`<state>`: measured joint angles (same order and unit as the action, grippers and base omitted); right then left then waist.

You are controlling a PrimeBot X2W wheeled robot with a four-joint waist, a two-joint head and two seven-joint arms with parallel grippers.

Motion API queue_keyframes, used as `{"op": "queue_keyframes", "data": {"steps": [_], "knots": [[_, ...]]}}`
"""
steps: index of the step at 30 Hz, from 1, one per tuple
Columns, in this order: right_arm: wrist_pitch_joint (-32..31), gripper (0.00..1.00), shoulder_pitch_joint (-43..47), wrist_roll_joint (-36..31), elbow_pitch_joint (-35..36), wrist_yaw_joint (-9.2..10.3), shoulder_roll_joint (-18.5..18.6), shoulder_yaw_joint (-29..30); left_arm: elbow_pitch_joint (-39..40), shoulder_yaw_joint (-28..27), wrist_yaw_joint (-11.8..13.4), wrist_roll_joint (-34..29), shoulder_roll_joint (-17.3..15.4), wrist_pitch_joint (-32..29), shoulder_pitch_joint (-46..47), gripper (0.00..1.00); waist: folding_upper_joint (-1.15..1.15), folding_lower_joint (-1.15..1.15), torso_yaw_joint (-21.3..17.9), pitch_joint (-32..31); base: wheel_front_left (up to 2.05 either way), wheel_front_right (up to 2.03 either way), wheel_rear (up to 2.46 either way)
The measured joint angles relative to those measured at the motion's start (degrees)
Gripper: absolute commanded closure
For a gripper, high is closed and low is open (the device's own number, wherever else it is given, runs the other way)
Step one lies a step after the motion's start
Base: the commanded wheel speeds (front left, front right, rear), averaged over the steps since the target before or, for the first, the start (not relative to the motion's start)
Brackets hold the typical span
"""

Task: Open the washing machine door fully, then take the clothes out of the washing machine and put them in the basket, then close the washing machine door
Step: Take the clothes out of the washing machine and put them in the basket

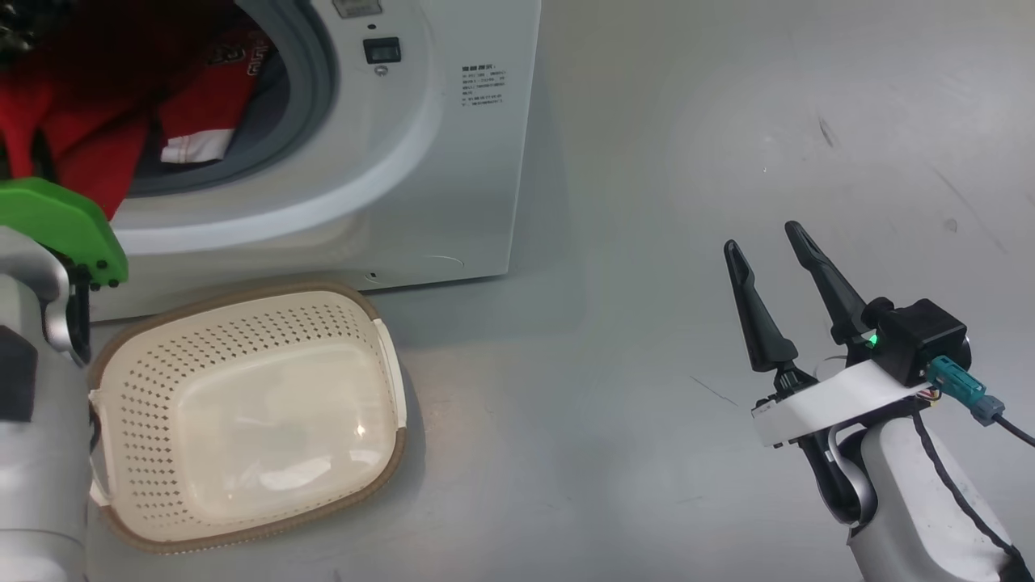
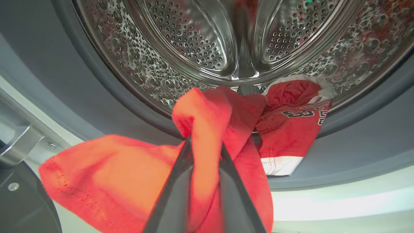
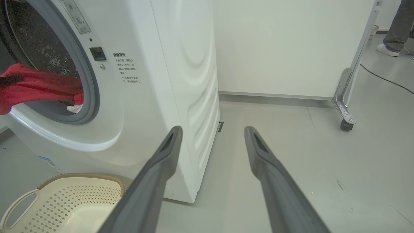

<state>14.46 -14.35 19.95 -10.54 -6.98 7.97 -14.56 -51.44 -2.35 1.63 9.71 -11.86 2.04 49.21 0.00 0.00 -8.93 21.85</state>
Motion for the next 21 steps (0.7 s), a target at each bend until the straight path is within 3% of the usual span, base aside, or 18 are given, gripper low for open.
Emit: {"op": "queue_keyframes", "data": {"steps": [13,21], "knots": [[0.00,0.00,4.52,0.00,-0.56,0.00,0.94,1.40,0.14,-2.29,-2.55,3.53,2.89,10.22,-7.56,1.00,0.00,0.00,4.16,-6.97,0.00,0.00,0.00],[0.00,0.00,5.99,0.00,-0.64,0.00,0.91,0.53,3.39,-2.87,-5.12,4.95,2.98,11.93,-10.83,1.00,0.00,0.00,6.29,-10.12,0.00,0.00,0.00]]}}
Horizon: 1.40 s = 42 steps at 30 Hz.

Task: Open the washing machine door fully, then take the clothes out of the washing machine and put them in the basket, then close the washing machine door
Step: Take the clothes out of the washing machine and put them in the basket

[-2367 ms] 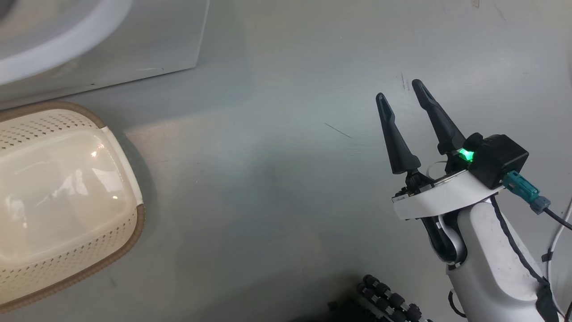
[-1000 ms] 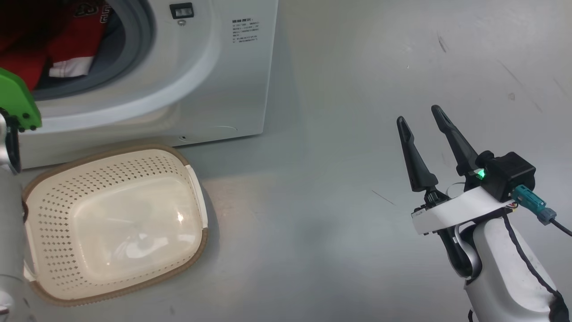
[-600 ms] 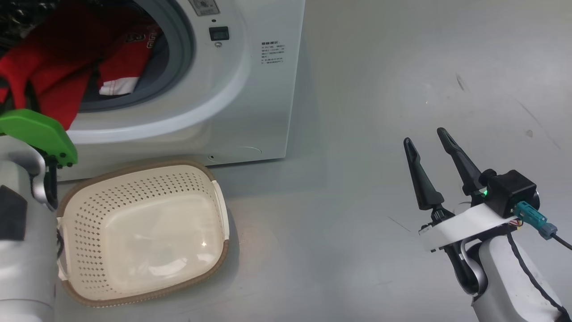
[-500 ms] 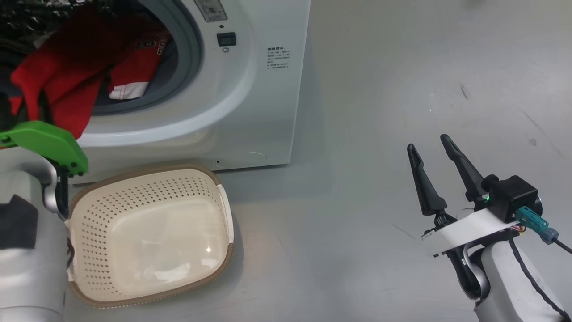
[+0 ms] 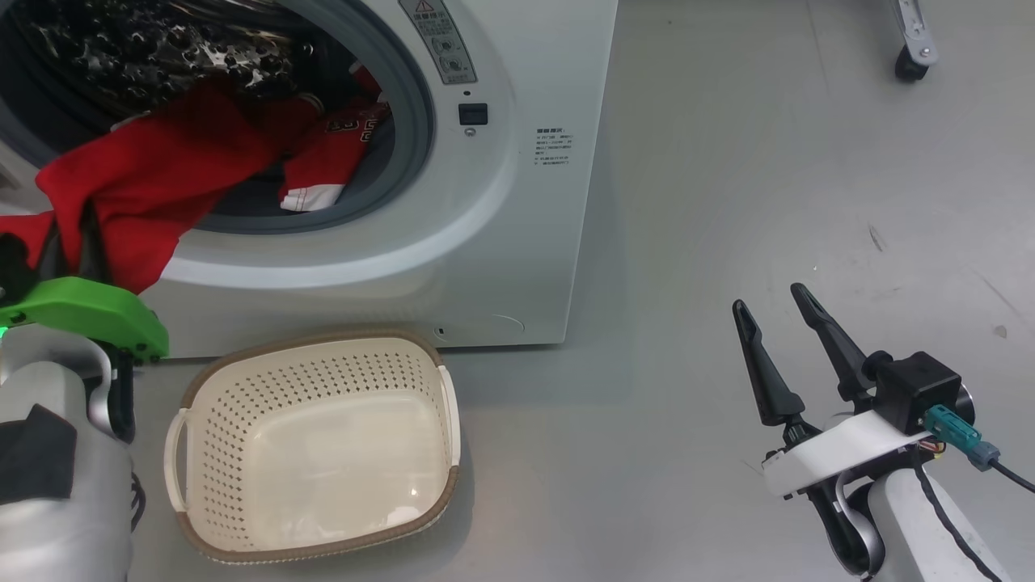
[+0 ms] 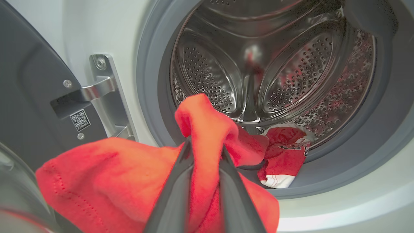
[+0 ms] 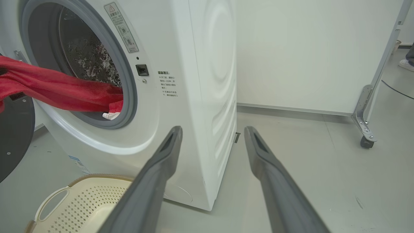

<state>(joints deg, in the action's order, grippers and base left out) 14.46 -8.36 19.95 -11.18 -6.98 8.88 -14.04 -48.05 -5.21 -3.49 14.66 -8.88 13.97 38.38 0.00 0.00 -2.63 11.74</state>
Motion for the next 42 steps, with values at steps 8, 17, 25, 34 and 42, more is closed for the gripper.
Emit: {"op": "queue_keyframes", "data": {"steps": [8,17,25,34,42], "knots": [[0.00,0.00,1.79,0.00,0.07,0.00,0.01,0.46,6.65,1.99,-1.85,-0.29,0.86,0.47,-3.87,1.00,0.00,0.00,0.94,-2.21,0.00,0.00,0.00],[0.00,0.00,2.19,0.00,0.46,0.00,0.01,0.24,23.73,2.99,-2.35,-3.05,2.15,0.47,-6.31,1.00,0.00,0.00,2.11,-3.19,0.00,0.00,0.00],[0.00,0.00,2.20,0.00,0.73,0.00,0.01,-0.19,32.59,3.46,-2.44,-3.66,3.33,0.48,-9.83,1.00,0.00,0.00,2.36,-3.20,0.00,0.00,0.00],[0.00,0.00,3.01,0.00,0.74,0.00,0.01,-0.94,33.51,5.69,-2.92,-3.69,4.00,0.48,-16.53,1.00,0.00,0.00,1.92,-3.31,0.00,0.00,0.00],[0.00,0.00,3.00,0.00,1.29,0.00,0.13,-1.91,28.80,9.09,-3.08,-3.69,4.15,-0.85,-22.81,1.00,0.00,0.00,0.85,-2.20,0.00,0.00,0.00]]}}
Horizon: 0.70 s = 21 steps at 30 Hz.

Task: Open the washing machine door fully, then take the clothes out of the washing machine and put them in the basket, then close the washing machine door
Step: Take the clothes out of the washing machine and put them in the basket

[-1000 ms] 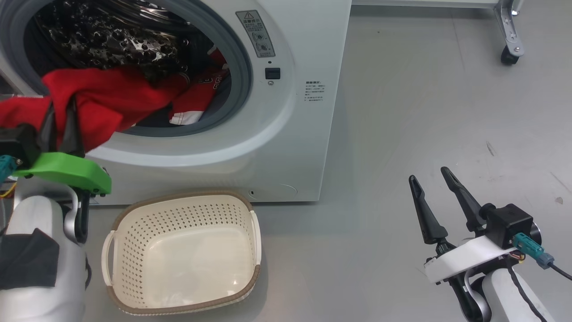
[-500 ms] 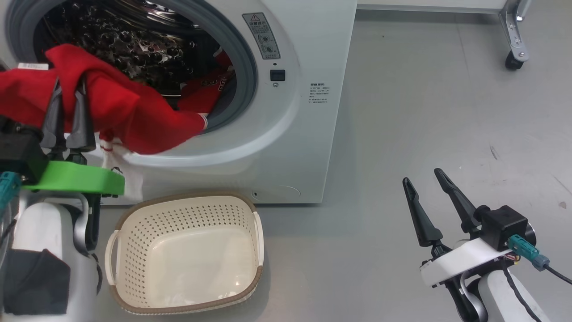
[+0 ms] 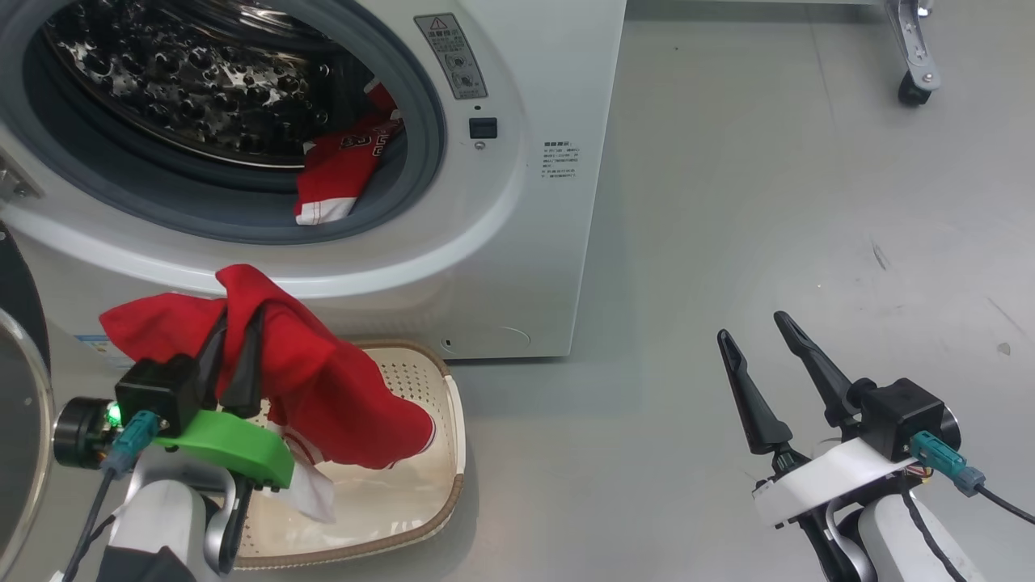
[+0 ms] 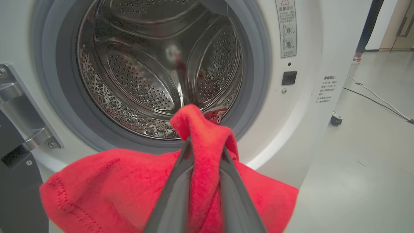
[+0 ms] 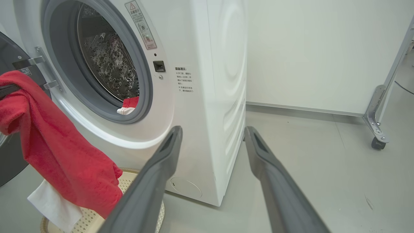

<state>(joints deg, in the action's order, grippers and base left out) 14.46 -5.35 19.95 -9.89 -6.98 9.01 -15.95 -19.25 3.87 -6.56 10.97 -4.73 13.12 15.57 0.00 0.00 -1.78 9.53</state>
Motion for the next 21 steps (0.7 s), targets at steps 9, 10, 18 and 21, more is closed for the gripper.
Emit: {"op": "queue_keyframes", "data": {"steps": [9,10,18,21], "knots": [[-0.01,0.00,-0.36,0.00,1.15,-0.01,0.29,0.00,-3.88,1.67,-0.31,-0.24,0.20,-2.56,-0.37,1.00,0.00,0.00,-1.59,3.98,0.00,0.00,0.00],[-0.01,0.00,-0.53,0.00,1.32,-0.01,0.37,0.01,-4.38,1.77,-0.31,-0.26,0.20,-2.82,-0.37,1.00,0.00,0.00,-1.82,4.55,0.00,0.00,0.00],[0.00,0.00,-2.92,0.00,2.81,-0.01,0.59,0.13,-8.36,1.60,-0.30,-1.34,0.14,-4.48,0.56,1.00,0.00,0.00,-3.99,9.51,0.00,0.00,0.00],[0.00,0.00,-3.63,0.00,3.16,0.00,0.75,0.30,-9.58,1.65,-0.29,-1.41,0.14,-4.68,2.44,1.00,0.00,0.00,-4.91,11.51,0.00,0.00,0.00]]}}
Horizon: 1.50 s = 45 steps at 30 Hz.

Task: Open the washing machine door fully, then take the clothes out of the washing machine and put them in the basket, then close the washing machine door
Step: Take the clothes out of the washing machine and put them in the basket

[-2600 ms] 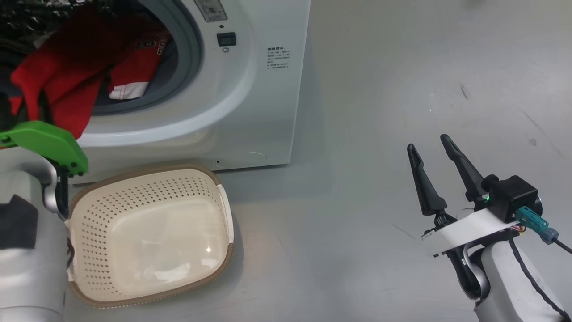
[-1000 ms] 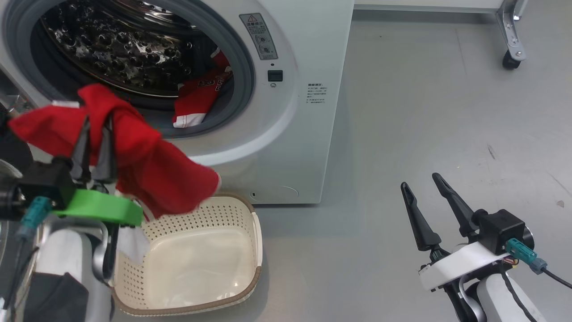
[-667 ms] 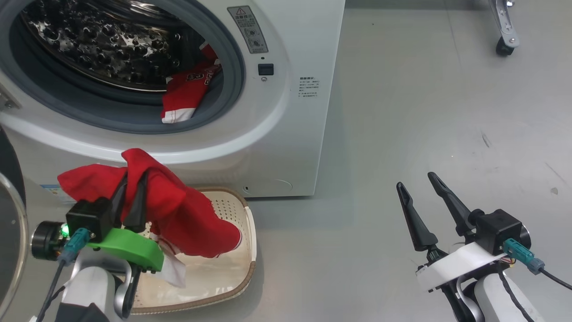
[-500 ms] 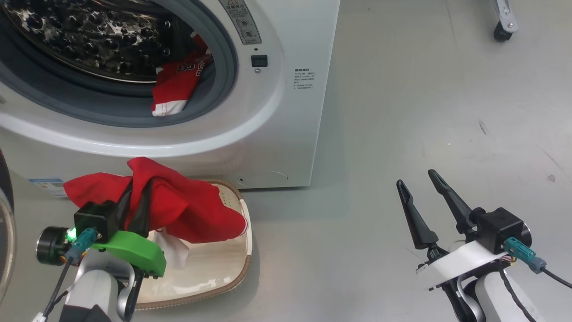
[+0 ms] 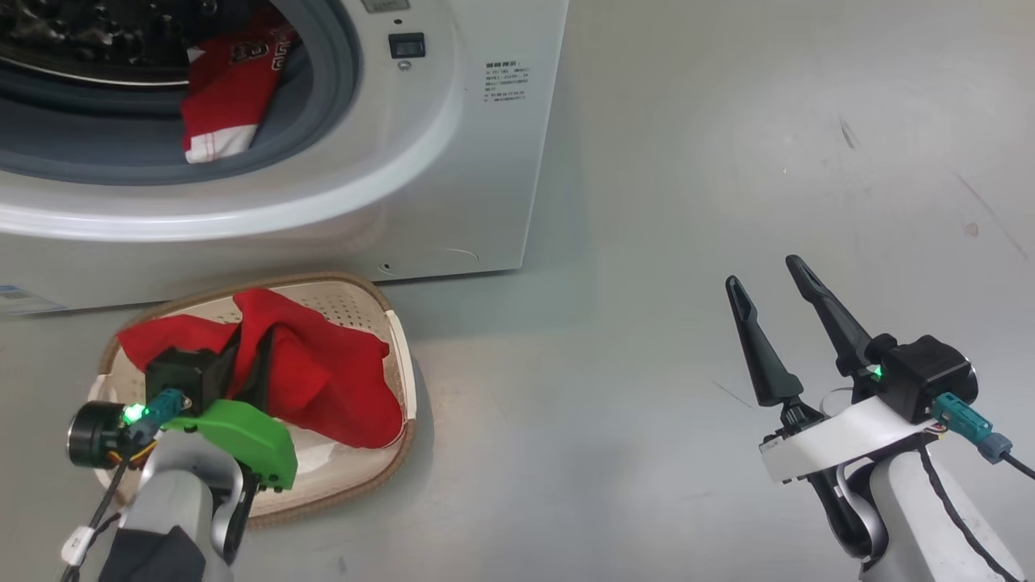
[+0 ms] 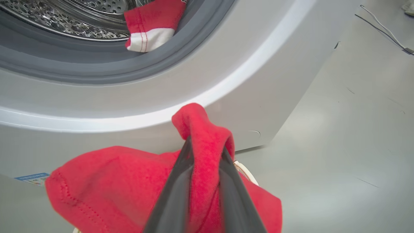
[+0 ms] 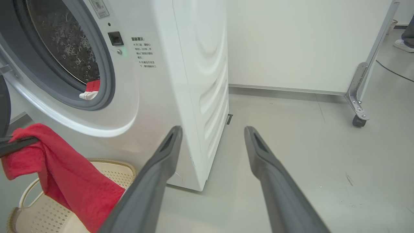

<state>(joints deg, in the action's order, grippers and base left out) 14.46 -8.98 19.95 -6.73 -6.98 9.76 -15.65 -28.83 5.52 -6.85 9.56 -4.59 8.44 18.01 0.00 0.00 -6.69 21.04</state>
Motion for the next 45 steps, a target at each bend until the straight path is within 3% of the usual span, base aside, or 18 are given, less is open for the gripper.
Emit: {"op": "queue_keyframes", "data": {"steps": [15,32,33,34,35,36,45], "knots": [[0.00,0.00,-3.50,0.00,1.65,-0.01,0.84,2.08,-9.72,-1.63,0.57,-0.05,-0.68,-0.03,8.03,1.00,0.00,0.00,-3.79,9.53,0.00,0.00,0.00],[0.00,0.00,-4.72,-1.00,1.98,-0.01,1.47,1.98,-22.01,-5.19,1.98,3.26,-0.67,1.72,10.56,1.00,0.00,0.00,-2.85,12.36,0.00,0.00,0.00],[0.00,0.00,-4.73,-1.00,1.97,-0.01,1.48,1.98,-22.48,-5.19,1.98,3.47,-0.51,1.76,10.80,0.64,0.00,0.00,-2.78,12.33,0.00,0.00,0.00],[0.00,0.00,-4.74,-1.00,1.97,-0.01,1.49,1.93,-22.74,-5.17,1.98,3.47,-0.36,1.81,11.11,0.51,0.00,0.00,-2.70,12.29,0.00,0.00,0.00],[0.00,0.00,-4.77,-1.01,1.97,-0.01,1.52,1.75,-23.01,-5.17,1.98,3.47,-0.27,2.04,11.55,0.09,0.00,0.00,-2.62,12.26,0.00,0.00,0.00],[0.00,0.00,-4.81,-1.02,1.93,-0.01,1.54,1.52,-23.26,-5.20,1.98,3.52,-0.21,2.33,12.03,0.00,0.00,0.00,-2.54,12.22,0.00,0.00,0.00],[0.00,0.00,-5.00,-1.48,1.40,-0.01,1.34,0.75,-26.16,-4.24,1.92,3.43,0.19,3.77,13.82,0.00,0.00,0.00,-1.62,11.37,0.00,0.00,0.00]]}}
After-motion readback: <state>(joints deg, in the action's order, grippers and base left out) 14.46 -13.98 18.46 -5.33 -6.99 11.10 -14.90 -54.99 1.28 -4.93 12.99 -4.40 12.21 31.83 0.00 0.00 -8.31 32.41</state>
